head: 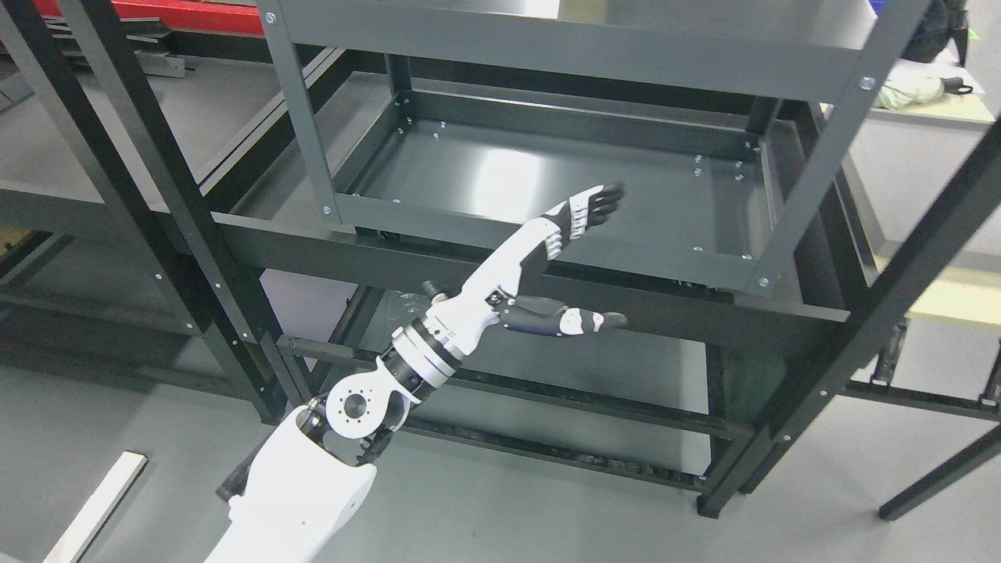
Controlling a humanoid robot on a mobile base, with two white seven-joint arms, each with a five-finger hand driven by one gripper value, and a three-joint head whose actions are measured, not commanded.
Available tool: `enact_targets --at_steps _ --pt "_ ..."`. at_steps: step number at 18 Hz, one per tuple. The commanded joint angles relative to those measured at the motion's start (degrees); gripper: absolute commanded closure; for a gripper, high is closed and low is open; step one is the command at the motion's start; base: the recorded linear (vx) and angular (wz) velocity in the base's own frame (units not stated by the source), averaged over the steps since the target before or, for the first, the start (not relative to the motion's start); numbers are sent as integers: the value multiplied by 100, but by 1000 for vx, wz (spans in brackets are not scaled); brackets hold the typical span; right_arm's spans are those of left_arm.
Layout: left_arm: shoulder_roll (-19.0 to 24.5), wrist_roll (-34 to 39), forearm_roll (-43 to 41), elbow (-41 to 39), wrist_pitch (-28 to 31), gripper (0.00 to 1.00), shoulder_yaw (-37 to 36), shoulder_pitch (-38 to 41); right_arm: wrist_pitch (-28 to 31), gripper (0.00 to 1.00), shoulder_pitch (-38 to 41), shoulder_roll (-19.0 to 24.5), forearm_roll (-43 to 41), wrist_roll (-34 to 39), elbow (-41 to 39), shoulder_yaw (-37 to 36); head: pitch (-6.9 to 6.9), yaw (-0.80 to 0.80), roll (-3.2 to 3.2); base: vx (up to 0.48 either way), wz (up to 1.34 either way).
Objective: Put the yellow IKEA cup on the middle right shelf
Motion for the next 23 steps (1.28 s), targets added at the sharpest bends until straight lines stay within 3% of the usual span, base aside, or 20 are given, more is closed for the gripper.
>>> enact_targets --at_steps 1,5,7,10,18,23 --pt "-450 823 -41 1204 845 1 1447 266 3 1 69 -100 -141 -1 0 97 0 0 0 -144 -136" --pt "-487 887 -103 1302 1409 5 2248 292 3 1 77 -100 -141 -1 0 97 0 0 0 -126 -76" --pt "-504 887 -583 1259 1533 6 2600 318 3 1 77 -100 -141 -1 0 97 0 0 0 -82 -3" --pt "-540 887 -1183 1040 1559 1 2961 318 3 1 77 -100 -141 -1 0 97 0 0 0 -60 2" --pt "-522 843 -1166 1039 1938 1 3260 441 3 1 77 -100 -141 -1 0 97 0 0 0 -13 0" --pt "-782 843 -1166 715 1893 1 3138 1055 3 1 77 -100 -141 -1 0 97 0 0 0 0 0"
